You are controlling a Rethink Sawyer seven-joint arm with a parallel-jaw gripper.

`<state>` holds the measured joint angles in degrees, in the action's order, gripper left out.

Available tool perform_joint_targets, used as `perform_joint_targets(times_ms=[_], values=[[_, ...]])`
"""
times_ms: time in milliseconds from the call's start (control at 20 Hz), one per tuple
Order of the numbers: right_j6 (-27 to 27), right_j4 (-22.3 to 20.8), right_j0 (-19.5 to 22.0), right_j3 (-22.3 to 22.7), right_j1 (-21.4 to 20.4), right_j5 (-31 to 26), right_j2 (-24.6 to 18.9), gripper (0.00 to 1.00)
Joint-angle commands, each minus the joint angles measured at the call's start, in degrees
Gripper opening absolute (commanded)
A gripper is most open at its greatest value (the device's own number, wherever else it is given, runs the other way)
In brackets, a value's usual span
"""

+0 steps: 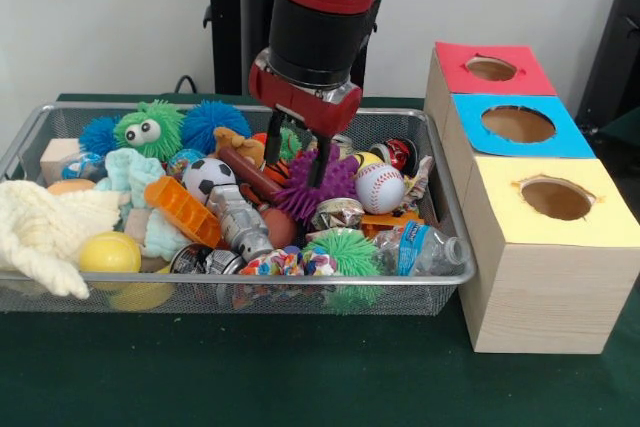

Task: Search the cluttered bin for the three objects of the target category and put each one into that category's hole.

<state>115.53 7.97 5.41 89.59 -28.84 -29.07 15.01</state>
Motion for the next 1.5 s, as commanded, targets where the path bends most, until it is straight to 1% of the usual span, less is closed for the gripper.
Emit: perform_joint_targets(times_ms=[50,300,500,700,850,1500], values=[[10.0,2.3,2.1,-0.8,4.3,2.0,-3.5,1.0],[11.5,3.6,1.2,-4.4,6.7,0.9,-3.6,1.0],[11.3,4.9,1.0,-8.5,9.2,-0.8,-4.1,1.0],[12.9,6.4,-0.4,-10.8,10.5,-2.5,-3.5,1.0],[14.3,7.4,-1.7,-11.5,10.6,-4.5,-2.5,1.0],[15.4,10.9,-4.3,-11.9,10.7,-6.4,-0.4,1.0]])
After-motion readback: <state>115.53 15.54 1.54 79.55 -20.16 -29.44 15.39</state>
